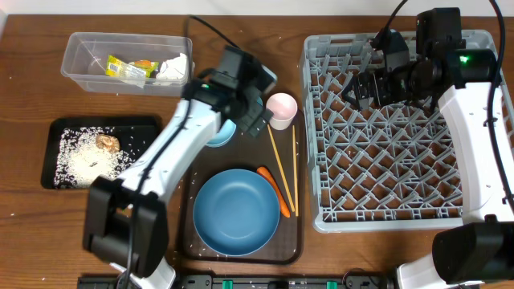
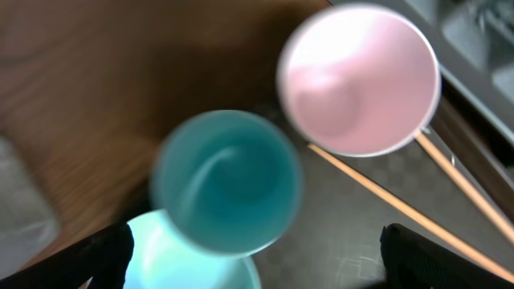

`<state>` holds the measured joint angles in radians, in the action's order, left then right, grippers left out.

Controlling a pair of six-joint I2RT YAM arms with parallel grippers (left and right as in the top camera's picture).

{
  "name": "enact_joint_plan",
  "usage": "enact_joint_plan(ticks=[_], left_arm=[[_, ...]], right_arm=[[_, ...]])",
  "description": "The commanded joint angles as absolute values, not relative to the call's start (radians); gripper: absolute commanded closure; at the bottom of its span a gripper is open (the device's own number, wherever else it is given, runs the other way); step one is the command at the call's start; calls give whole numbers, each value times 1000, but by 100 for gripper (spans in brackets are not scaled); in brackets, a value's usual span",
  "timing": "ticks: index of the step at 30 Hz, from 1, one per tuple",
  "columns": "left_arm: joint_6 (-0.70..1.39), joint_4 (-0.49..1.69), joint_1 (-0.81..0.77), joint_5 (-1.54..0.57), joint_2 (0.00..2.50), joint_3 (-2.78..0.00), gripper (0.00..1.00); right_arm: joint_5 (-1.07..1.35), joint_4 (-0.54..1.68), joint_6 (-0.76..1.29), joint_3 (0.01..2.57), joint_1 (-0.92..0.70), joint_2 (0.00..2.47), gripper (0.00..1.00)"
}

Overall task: Sort waste into correct bins and load items into the dishwasher rack
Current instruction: 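Reach the left gripper to the light-blue cup and grasp it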

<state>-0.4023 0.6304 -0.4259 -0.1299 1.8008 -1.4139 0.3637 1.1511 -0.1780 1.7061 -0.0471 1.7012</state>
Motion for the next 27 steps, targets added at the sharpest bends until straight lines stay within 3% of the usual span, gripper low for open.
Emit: enact_joint_plan(ticks=[1,11,15,18,21,23,27], left_arm=[[-482,646,-432,-130,1849,-1412,5],[-487,585,-430,-89,1924,-1412,16],[-487,558,-432,-89,1965,-1412,27],[-487,567,-432,-89,1998,-1412,41],[-486,575,-431,-73,2015,-1412,75],[-485,577,-431,-61,2012,-1412,88],[-485,577,-430,-56,1980,-1412,94]], right_arm=[[373,1159,-188,1705,-54,1691,1],[373,1158,-189,1705,-54,1691,1],[369,1159,-189,1705,-54,1691,1],[366,1160,-189,1705,-54,1691,1],[366,1160,-189,1705,-54,1691,1],[366,1159,-189,1705,-54,1691,1],[366,1156,-189,1705,-54,1691,1]])
